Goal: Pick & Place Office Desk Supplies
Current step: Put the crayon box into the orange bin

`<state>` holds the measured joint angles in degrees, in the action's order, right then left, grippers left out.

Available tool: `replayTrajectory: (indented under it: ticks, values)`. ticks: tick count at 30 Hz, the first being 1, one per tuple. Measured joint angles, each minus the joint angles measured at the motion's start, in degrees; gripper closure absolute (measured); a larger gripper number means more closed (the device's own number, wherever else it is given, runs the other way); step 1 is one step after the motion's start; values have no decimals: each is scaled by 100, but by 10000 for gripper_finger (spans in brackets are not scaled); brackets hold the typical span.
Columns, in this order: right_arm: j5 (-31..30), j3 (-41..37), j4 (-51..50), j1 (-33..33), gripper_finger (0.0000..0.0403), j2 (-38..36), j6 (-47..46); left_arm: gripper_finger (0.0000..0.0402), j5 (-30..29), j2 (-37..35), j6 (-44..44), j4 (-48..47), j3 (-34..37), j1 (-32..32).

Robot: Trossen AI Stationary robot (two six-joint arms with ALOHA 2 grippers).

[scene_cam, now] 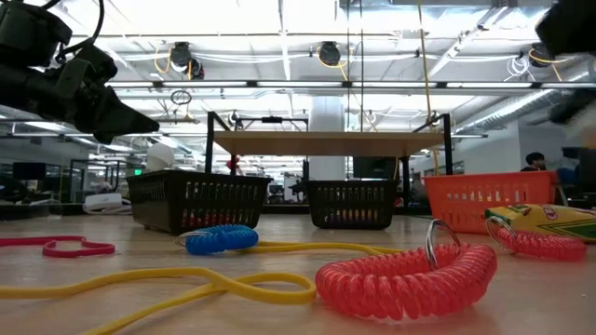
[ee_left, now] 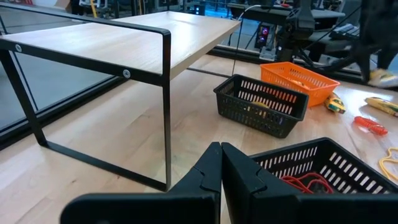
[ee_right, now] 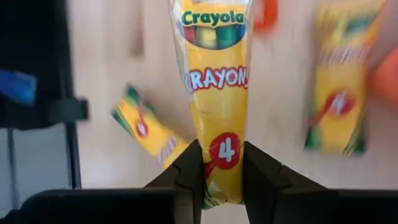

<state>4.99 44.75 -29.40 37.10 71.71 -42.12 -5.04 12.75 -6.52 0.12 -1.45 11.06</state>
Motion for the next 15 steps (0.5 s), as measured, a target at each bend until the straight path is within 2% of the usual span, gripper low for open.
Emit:
replayTrajectory:
  ticks: [6,11,15]
  values:
    - [-642,7,1063,-157,319,-753,1104,398,0,-2,-10,6,0,1]
    - [-626,9,1919,-467,337,-1313,2464,398,0,-1,-113,19,1,-1]
    - [-494,13,2179,-818,331,-1804,3191,398,0,-2,-116,37,4,0]
